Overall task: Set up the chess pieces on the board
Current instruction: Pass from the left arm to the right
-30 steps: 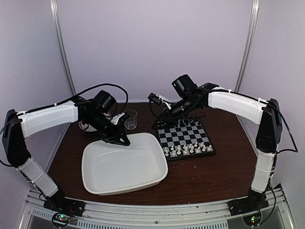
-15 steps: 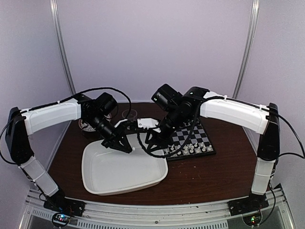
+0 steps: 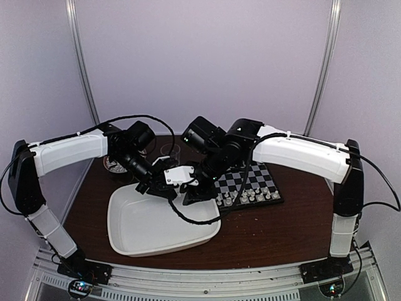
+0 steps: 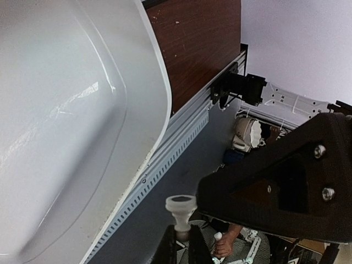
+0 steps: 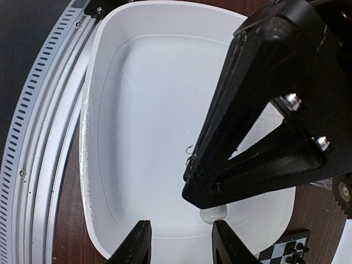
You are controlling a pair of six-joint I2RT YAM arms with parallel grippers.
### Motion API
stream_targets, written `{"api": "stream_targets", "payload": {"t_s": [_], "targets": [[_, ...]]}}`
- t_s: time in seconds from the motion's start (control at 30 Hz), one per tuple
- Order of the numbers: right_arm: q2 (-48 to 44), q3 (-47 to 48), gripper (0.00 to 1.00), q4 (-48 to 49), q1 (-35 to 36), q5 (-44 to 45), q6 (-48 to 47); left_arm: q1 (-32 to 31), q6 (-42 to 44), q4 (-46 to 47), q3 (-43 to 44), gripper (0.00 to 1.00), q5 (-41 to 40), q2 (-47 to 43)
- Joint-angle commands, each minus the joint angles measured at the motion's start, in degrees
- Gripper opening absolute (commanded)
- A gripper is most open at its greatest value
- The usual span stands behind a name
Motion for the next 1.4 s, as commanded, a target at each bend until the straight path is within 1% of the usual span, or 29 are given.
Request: {"api": "stream_targets", "payload": {"t_s": [0.0,0.33,0.63,0.67,0.73,0.8,0.93,1.07,1.1,1.2,1.27,1.37], "targets": [[1.0,1.7,0.40,0.0,1.0,4.2,-0.5,0.5,-2.1,4.7,0.1,0.00,4.0,-0.2],[1.6,2.1,0.36,2.7,1.8,9.7,1.1,0.5,-2.9,5.9,-1.3,0.00,5.4,-0.4],[1.9,1.9,0.37,3.6,2.4,10.5,0.8,0.5,-2.7,5.9,-1.0,0.00,6.2,0.1],[1.9,1.9,0.35,3.5,2.4,10.4,0.7,0.5,-2.7,5.9,-1.0,0.00,6.2,0.1],[1.9,2.0,0.26,3.4,2.5,10.4,0.6,0.5,-2.7,5.9,-0.9,0.00,6.1,0.1],[1.9,1.9,0.21,3.4,2.5,10.4,0.6,0.5,-2.7,5.9,-0.7,0.00,5.8,0.1],[1.7,1.4,0.15,3.9,2.4,10.1,1.4,0.5,-2.6,5.9,0.0,0.01,4.7,0.3],[1.4,1.1,0.12,4.7,0.9,6.1,4.3,0.5,-0.3,4.8,3.0,0.24,-0.4,-0.9],[1.3,1.1,0.12,5.0,0.1,4.6,5.4,0.5,0.8,4.0,4.2,0.28,-2.7,-1.5],[0.8,1.1,0.11,5.8,-2.8,-2.5,9.2,0.5,4.0,4.0,6.2,0.33,-10.0,-5.4],[0.4,1.1,0.11,6.7,-4.6,-7.7,12.1,0.5,5.7,6.7,5.1,0.37,-15.8,-9.1],[0.1,1.3,0.11,8.8,-7.4,-16.3,17.9,0.2,8.4,17.5,-2.6,0.40,-22.7,-16.7]]}}
